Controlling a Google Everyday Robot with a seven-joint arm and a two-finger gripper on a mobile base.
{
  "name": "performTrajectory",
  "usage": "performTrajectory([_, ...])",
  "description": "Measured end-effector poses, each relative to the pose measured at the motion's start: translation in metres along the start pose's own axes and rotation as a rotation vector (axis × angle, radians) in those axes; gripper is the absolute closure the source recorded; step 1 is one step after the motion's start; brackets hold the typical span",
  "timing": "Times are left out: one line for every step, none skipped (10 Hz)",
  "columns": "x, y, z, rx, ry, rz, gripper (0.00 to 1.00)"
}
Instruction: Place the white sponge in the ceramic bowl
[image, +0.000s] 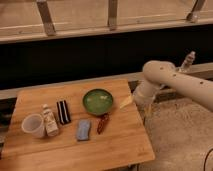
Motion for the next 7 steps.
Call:
performTrajectory([0.01,0.022,0.006,0.015,-0.004,-0.065,0.2])
performTrajectory([0.02,0.039,0.011,0.026,-0.012,-0.113,0.2])
performTrajectory([0.025,0.044,0.013,0.034,-0.012,-0.133,0.2])
performTrajectory([0.025,0.046,0.013,0.034,-0.012,-0.138,0.2])
performTrajectory([0.022,0.045,0.013,0.031,-0.016,-0.132,0.2])
performTrajectory([0.018,0.042,0.011,0.033,-0.022,-0.133,0.2])
performTrajectory([0.017,0.046,0.008,0.039,-0.026,-0.155,0.2])
